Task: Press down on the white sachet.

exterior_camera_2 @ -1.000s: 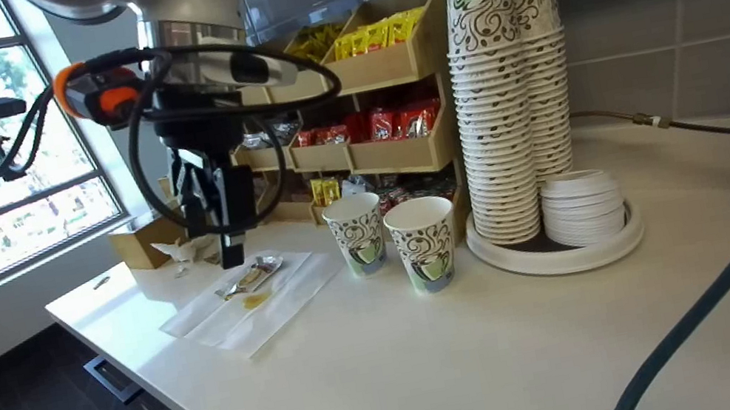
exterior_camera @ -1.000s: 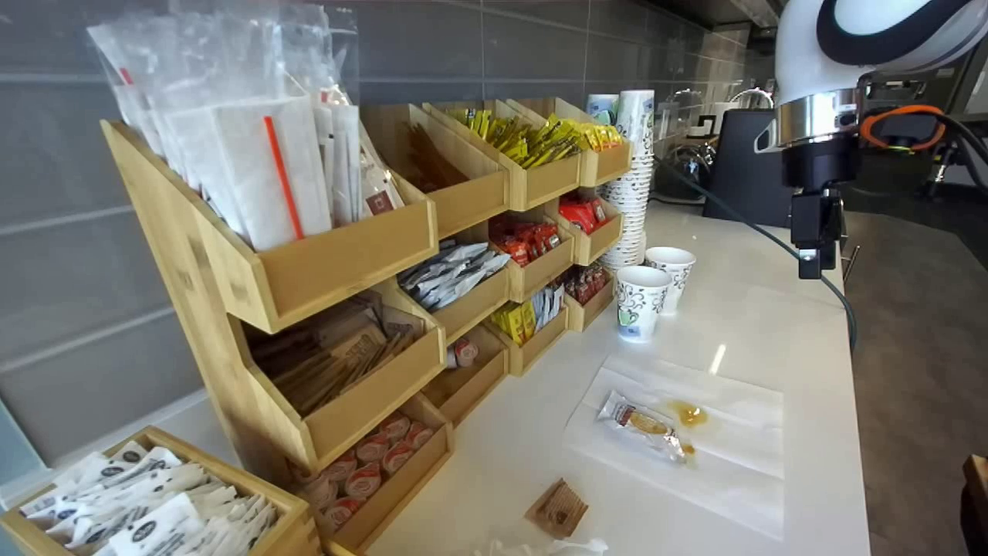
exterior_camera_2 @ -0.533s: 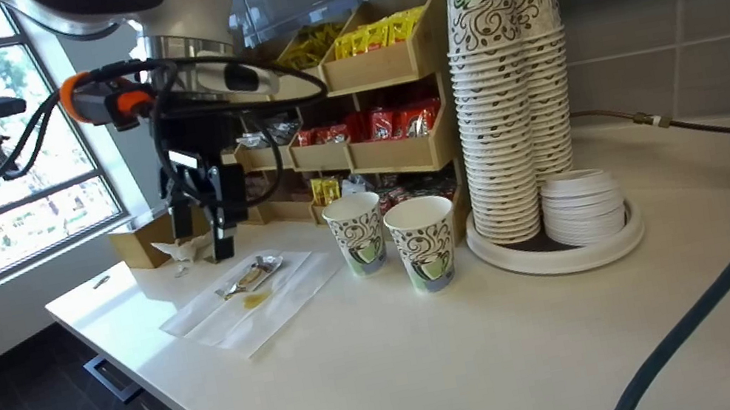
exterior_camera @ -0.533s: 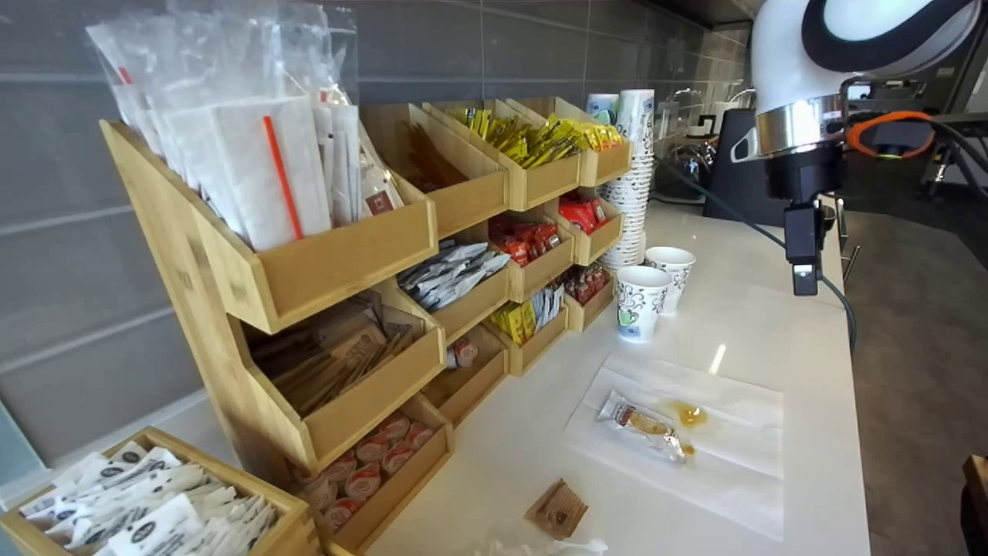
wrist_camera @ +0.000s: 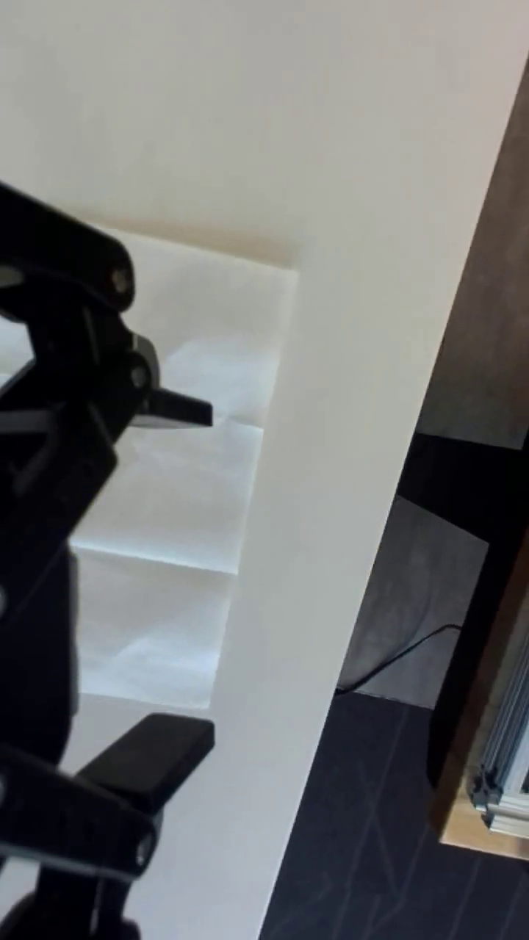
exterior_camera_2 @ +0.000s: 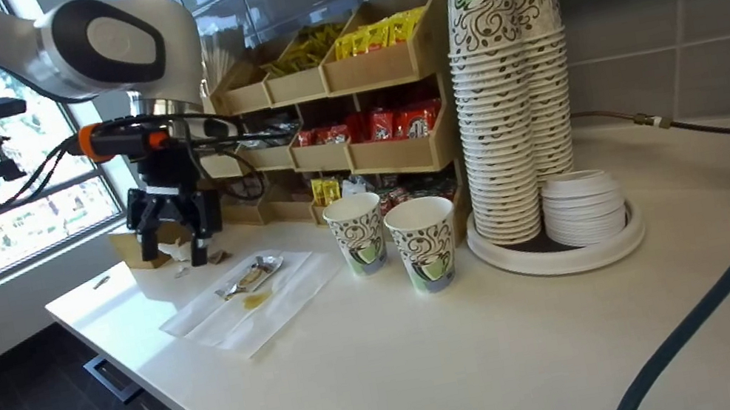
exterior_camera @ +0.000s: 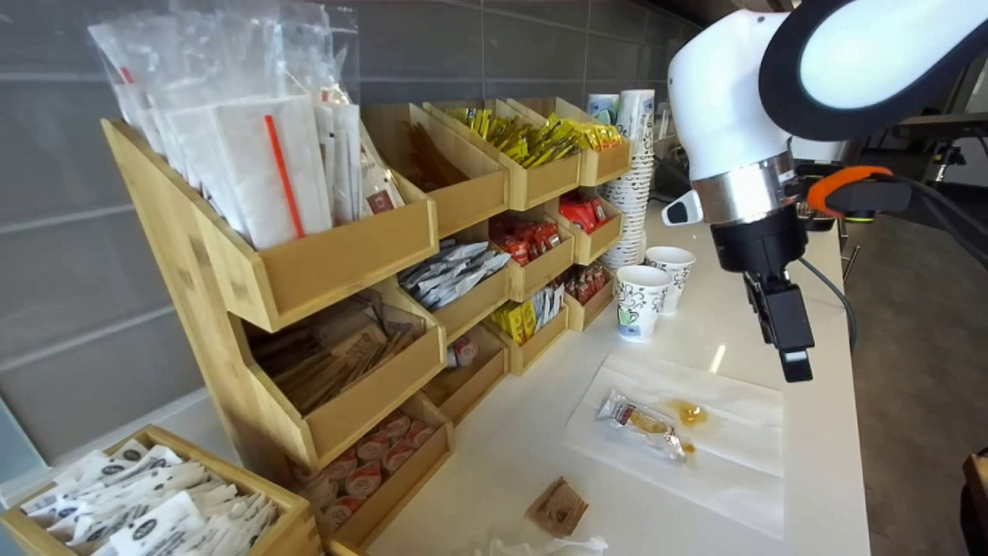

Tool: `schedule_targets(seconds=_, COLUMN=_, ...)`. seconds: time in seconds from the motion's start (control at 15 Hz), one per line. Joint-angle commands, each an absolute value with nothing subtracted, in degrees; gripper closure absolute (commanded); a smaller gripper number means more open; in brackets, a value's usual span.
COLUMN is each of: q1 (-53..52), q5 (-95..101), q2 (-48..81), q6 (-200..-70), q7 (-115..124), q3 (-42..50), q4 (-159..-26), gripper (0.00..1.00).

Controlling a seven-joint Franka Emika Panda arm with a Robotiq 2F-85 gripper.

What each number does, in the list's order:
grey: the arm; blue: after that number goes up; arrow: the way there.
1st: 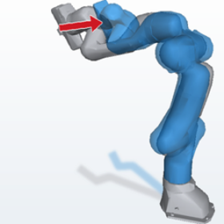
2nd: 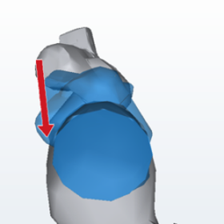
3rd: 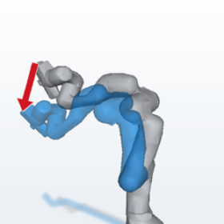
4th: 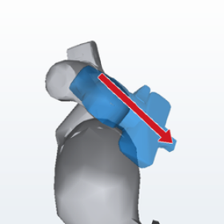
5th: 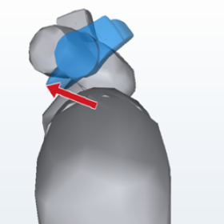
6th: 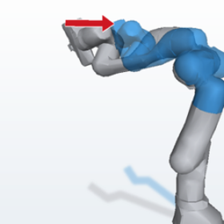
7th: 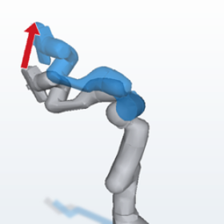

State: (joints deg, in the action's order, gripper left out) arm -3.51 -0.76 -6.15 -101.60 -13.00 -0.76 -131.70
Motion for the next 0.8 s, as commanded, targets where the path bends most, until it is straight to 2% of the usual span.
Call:
schedule_targets(seconds=0.0, q1=-3.58, q5=-0.73, q2=-5.33, q6=-101.75, q7=-13.00, q3=-1.55, q4=-131.52, gripper=0.00)
schedule_targets(seconds=0.33, q1=-3.78, q5=-1.20, q2=-3.95, q6=-103.22, q7=-13.33, q3=-1.80, q4=-131.09, gripper=0.00)
schedule_targets(seconds=0.73, q1=-5.39, q5=-1.10, q2=-3.93, q6=-123.24, q7=-9.94, q3=-4.50, q4=-133.41, gripper=0.00)
